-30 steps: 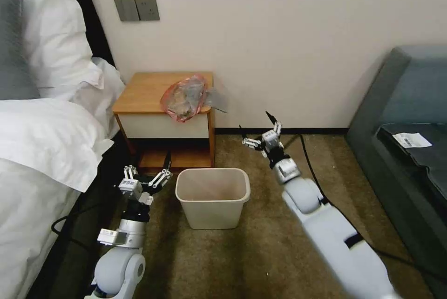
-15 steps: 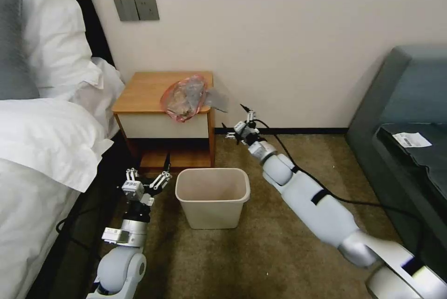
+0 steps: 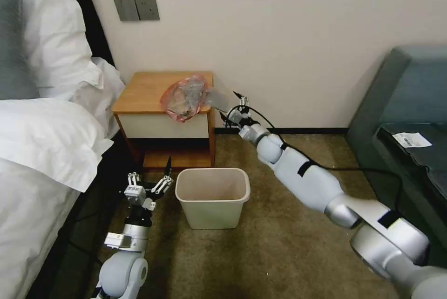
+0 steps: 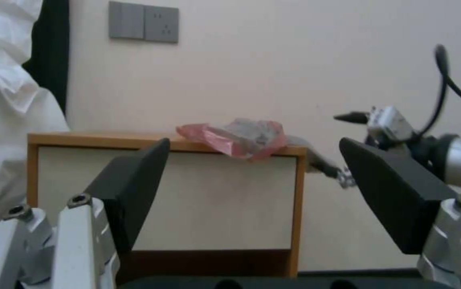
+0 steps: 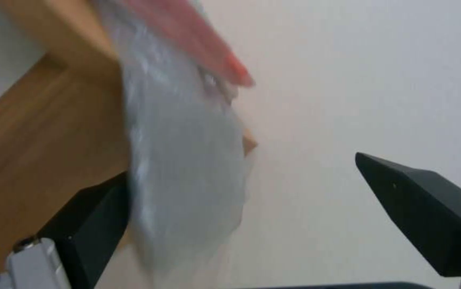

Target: Pick up the garbage bag from the table and place it over the trash can.

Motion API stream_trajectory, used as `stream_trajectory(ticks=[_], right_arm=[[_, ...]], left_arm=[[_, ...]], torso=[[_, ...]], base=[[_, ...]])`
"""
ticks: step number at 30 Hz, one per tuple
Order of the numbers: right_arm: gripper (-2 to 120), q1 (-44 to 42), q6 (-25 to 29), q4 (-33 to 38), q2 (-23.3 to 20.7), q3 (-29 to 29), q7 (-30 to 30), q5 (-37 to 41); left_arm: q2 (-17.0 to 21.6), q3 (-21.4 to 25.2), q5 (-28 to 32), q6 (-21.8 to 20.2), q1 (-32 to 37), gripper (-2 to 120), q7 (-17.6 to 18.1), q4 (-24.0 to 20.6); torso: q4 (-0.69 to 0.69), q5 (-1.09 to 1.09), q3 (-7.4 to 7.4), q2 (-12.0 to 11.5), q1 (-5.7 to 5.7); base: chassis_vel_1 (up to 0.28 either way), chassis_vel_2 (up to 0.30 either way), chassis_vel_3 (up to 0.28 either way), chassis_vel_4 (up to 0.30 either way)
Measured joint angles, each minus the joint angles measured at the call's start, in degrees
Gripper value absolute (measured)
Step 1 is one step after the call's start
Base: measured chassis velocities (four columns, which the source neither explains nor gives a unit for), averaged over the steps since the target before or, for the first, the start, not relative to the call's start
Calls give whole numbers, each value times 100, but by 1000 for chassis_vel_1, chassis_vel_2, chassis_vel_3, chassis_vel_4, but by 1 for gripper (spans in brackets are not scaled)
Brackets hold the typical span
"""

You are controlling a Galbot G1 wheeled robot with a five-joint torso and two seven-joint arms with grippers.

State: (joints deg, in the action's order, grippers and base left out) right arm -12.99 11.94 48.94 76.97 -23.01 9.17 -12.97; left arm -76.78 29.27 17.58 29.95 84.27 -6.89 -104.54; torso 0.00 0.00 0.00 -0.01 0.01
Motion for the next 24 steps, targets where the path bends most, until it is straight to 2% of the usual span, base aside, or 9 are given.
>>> stream_trajectory(ticks=[8,18,22,23,24], right_arm=[[100,262,40,-444,238,-304,-12,-24],[100,362,239,-1146,625,-87,10,-235],[95,365,261,-1179,644,-54,28,-235],[87,365,267,-1180,644,-55,28,-237],[84,365,269,-1180,644,-57,29,-237]], left_arm=[[-74,-3,-56,10,0,82,0,-5],[-148,8,-143,83,94,82,-1,-5],[-158,9,-156,95,96,82,-1,2],[-163,9,-161,97,95,82,-1,15],[-165,9,-163,97,95,82,-1,21]], torso=[[0,0,0,0,0],[0,0,0,0,-1],[0,0,0,0,-1],[0,0,0,0,-1],[0,0,0,0,-1]], base=[[0,0,0,0],[0,0,0,0],[0,0,0,0],[0,0,0,0],[0,0,0,0]])
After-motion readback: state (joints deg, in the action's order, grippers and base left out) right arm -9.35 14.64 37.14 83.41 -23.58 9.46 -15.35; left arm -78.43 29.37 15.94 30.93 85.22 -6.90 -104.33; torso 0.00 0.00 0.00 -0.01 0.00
